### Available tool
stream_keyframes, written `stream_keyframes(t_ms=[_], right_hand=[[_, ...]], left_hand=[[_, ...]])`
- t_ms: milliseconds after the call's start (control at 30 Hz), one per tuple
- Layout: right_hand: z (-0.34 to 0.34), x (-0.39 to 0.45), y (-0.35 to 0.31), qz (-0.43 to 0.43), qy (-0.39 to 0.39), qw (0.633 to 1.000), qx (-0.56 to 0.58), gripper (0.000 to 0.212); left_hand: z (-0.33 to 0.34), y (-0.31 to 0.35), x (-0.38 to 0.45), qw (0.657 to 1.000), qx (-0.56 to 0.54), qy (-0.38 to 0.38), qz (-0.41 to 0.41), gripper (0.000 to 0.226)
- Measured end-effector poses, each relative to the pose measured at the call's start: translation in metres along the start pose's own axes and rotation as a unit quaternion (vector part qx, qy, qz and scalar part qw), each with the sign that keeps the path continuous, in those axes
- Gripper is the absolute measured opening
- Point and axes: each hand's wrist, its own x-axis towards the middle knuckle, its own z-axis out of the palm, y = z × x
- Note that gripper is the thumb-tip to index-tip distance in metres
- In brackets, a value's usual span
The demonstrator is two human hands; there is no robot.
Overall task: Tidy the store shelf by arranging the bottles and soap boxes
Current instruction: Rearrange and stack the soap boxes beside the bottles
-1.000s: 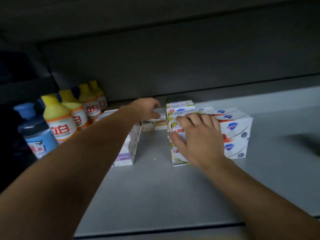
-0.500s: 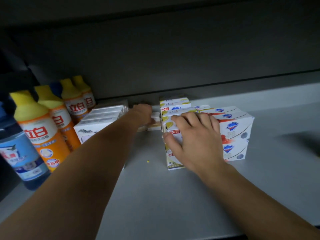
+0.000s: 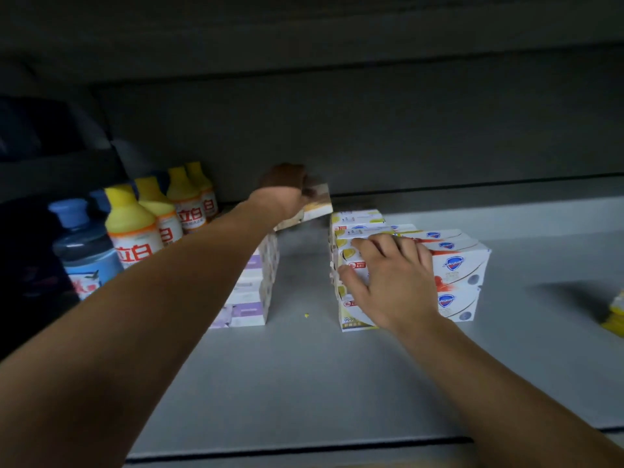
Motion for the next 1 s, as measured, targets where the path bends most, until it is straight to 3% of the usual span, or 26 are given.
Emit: stream_keyframes(t_ms=[100,200,300,333,400,433,500,600,667,733,800,900,1000], right_hand=[[-0.010,0.003,-0.001,-0.005,-0.064,0.998,-0.014,0.056],[-0.028,0.012,-0.005,-0.004,-0.120,0.993,-0.021,0.056],[-0.053,0.011,-0.020,-0.055,-0.004,0.990,0.132,0.046],[-0.060,0.006,-0.028,-0.062,0.014,0.970,0.236,0.045],[-0.070,-0.010,-0.049,-0.037,-0.063,0.908,0.412,0.041],[-0.068,-0.018,-0.059,-0.029,-0.116,0.884,0.451,0.038],[-0.057,-0.033,-0.079,-0.025,-0.162,0.870,0.465,0.026],[-0.040,-0.052,-0.103,0.018,-0.134,0.843,0.521,0.013],[-0.030,-0.063,-0.116,0.069,-0.130,0.796,0.587,0.005],[-0.022,-0.072,-0.126,0.133,-0.143,0.719,0.667,0.010],[-0.017,-0.078,-0.130,0.173,-0.156,0.665,0.710,0.014],[-0.007,-0.088,-0.131,0.191,-0.186,0.641,0.720,0.021],[0.005,-0.094,-0.121,0.136,-0.207,0.657,0.713,0.038]], left_hand=[[-0.032,0.001,-0.037,0.998,-0.035,0.045,0.019,0.038],[-0.055,-0.002,-0.090,0.992,-0.118,0.042,0.021,0.033],[-0.066,-0.008,-0.147,0.974,-0.225,0.027,0.028,0.015],[-0.067,-0.009,-0.165,0.967,-0.250,0.034,0.028,0.012],[-0.066,-0.012,-0.194,0.952,-0.303,0.040,0.019,0.011],[-0.064,-0.014,-0.206,0.946,-0.322,0.035,0.009,0.011],[-0.058,-0.021,-0.223,0.939,-0.344,0.021,-0.012,0.011],[-0.050,-0.036,-0.243,0.926,-0.375,0.023,-0.040,0.018],[-0.042,-0.048,-0.258,0.889,-0.444,0.037,-0.101,0.021],[-0.034,-0.059,-0.277,0.801,-0.572,0.022,-0.174,0.028],[-0.022,-0.064,-0.295,0.720,-0.665,-0.006,-0.200,0.034],[-0.005,-0.064,-0.307,0.673,-0.712,-0.003,-0.199,0.038],[0.002,-0.069,-0.305,0.650,-0.725,0.012,-0.228,0.027]])
